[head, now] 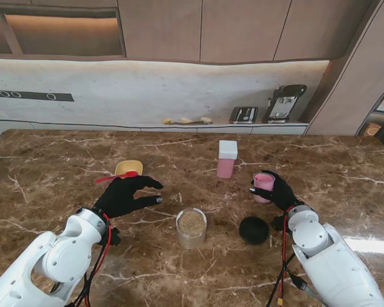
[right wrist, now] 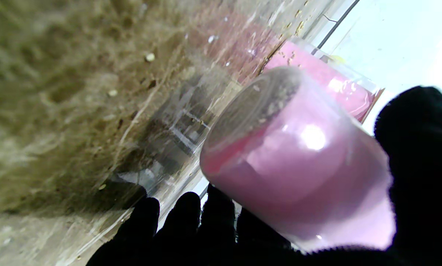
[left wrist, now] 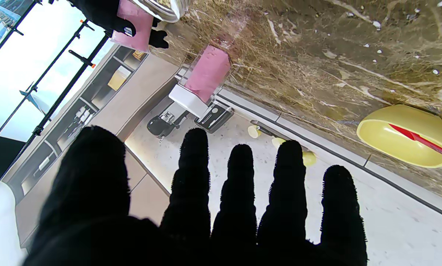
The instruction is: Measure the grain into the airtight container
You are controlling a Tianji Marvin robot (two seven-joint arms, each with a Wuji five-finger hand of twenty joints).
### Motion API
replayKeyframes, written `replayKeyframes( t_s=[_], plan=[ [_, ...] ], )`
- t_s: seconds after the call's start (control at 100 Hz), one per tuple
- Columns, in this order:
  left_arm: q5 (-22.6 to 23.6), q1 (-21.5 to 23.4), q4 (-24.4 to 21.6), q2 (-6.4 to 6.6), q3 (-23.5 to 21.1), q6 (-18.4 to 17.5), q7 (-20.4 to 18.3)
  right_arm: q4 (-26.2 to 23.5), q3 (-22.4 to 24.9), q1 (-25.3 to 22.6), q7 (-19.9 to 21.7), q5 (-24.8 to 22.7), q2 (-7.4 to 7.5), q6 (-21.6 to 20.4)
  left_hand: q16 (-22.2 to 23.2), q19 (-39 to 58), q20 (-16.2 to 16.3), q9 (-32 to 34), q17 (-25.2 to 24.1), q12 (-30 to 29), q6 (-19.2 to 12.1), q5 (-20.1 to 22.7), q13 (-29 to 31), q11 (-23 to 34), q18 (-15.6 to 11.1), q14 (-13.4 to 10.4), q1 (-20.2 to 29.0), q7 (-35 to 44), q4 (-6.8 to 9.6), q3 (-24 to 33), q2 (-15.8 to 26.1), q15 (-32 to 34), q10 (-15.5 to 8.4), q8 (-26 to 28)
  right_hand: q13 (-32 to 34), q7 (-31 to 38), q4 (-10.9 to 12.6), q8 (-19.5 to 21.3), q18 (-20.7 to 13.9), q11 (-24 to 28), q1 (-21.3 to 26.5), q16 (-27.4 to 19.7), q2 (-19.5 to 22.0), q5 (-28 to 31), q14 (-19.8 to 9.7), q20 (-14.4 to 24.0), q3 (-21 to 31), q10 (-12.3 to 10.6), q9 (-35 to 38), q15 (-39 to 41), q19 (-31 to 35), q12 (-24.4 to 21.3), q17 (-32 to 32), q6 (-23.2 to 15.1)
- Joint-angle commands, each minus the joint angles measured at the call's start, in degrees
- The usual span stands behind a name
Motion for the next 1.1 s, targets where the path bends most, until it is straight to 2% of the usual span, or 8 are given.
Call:
replayKeyframes(
  t_s=[0.0, 0.08, 0.16, 0.32, 0.49, 0.75, 0.77, 1.09],
  plan=[
    [0.14, 0.15, 0.16, 0.00, 0.26, 0.13, -0.22, 0.63, 0.10, 0.24, 0.96, 0.22, -0.04, 0.17, -0.62, -1.65, 0.91, -2.09, -1.43, 0.42, 0.43, 0.63, -2.28, -1.54, 1.01, -1.22, 0.28, -0.76, 1.97, -1.87, 2.21, -1.99, -0.30, 0.37, -1.49, -0.78, 2.65, 0.73, 0.83, -0.47, 5.59, -0.89, 6.87, 2.37, -2.09, 1.25, 8.58, -1.62, -1.18, -0.57, 0.60, -0.72, -0.08, -10.96],
    [0.11, 0.06, 0.23, 0.03, 0.28, 0.07, -0.36, 1.23, 0.07, 0.52, 0.66, 0.59, -0.24, 0.23, -0.58, -1.59, 1.08, -2.19, -1.38, 0.43, 0.41, 0.63, -2.26, -1.55, 1.21, -1.18, 0.30, -0.78, 1.97, -1.96, 2.26, -1.94, -0.35, 0.40, -1.54, -1.13, 3.25, 0.84, 1.15, -0.43, 7.46, -0.10, 4.25, 2.58, -1.78, 1.78, 8.57, -1.30, -0.98, -0.34, 1.13, -0.73, -0.33, -10.13],
    [0.00, 0.05, 0.31, -0.01, 0.32, -0.03, -0.18, 1.70, 0.08, 0.72, 0.45, 0.53, -0.29, 0.38, -0.50, -1.50, 1.28, -2.15, -1.33, 0.46, 0.42, 0.67, -2.11, -1.53, 1.34, -1.06, 0.37, -0.76, 1.98, -2.03, 2.21, -1.83, -0.30, 0.43, -1.62, -2.87, 6.07, 2.13, 1.35, -0.45, 8.43, 1.14, 2.53, 2.60, -1.48, 2.69, 8.91, -1.03, -0.95, -0.49, 2.07, -0.73, -0.87, -9.09],
    [0.05, 0.23, 0.23, 0.00, 0.25, 0.06, -0.24, 2.08, 0.17, 0.68, 0.80, -0.40, -0.01, 0.70, -0.41, -1.45, 1.58, -2.13, -1.30, 0.49, 0.37, 0.76, -2.12, -1.53, 1.46, -0.97, 0.43, -0.71, 2.00, -2.15, 2.30, -1.78, -0.42, 0.50, -1.69, -4.79, 6.18, 2.75, 1.54, -0.62, 10.37, 1.27, -0.76, 0.15, -0.97, 2.82, 7.68, -0.38, -1.25, -0.55, 2.26, -0.74, -0.96, -7.21],
    [0.13, 0.35, 0.33, 0.00, 0.22, -0.15, -0.13, 1.74, 0.39, 0.16, 1.54, -1.41, 0.40, 1.32, -0.34, -1.82, 1.67, -1.84, -1.62, 0.56, 0.51, 1.03, -1.72, -1.38, 1.75, -1.36, 0.90, -0.55, 2.04, -2.07, 2.07, -1.68, -0.46, 0.58, -1.72, -8.24, 6.58, 3.80, 1.82, -0.93, 10.10, 1.59, 0.47, -3.18, -0.60, 3.94, 3.96, 0.44, -1.74, -0.50, 3.49, -0.55, -1.47, -3.63],
    [0.46, 0.53, 0.37, 0.01, 0.06, -0.52, 0.08, 2.38, 0.63, -0.16, 1.61, -1.66, 0.44, 1.79, -0.23, -1.58, 2.18, -1.71, -1.26, 0.62, 0.19, 0.75, -1.38, -1.23, 1.76, -1.38, 0.90, -0.29, 2.04, -2.11, 2.24, -1.61, -0.50, 0.70, -1.68, -10.91, 7.95, 4.86, 1.98, -1.01, 10.43, 2.18, 2.48, -5.86, -0.12, 4.62, -3.51, 1.13, -1.52, -0.31, 4.42, -0.22, -1.59, -1.45],
    [0.48, 0.55, 0.39, 0.01, 0.07, -0.56, 0.11, 2.42, 0.68, -0.20, 1.60, -1.59, 0.42, 1.85, -0.22, -1.53, 2.24, -1.63, -1.19, 0.63, 0.19, 0.71, -1.31, -1.19, 1.84, -1.38, 0.88, -0.29, 2.04, -2.11, 2.25, -1.58, -0.53, 0.70, -1.81, -11.22, 8.53, 5.18, 2.03, -0.88, 10.88, 2.93, 2.68, -5.97, -0.03, 5.62, -4.84, 1.31, -1.38, -0.05, 5.46, -0.07, -2.06, -1.19],
    [0.64, 0.91, 0.28, 0.10, 0.07, -0.55, -0.24, 3.65, 1.08, -0.79, 0.59, -1.11, 0.12, 1.19, -0.36, -2.28, 2.30, -1.75, -1.77, 0.59, 0.40, 0.45, -1.49, -1.30, 1.97, -1.55, 0.76, -0.40, 2.08, -2.13, 2.17, -1.87, -0.54, 0.59, -1.82, -13.32, 9.12, 5.22, 2.31, -0.52, 10.37, 4.24, -0.16, -9.44, 0.65, 6.85, -7.89, 1.97, -0.84, 0.32, 6.80, 0.17, -2.51, 2.23]
  ],
)
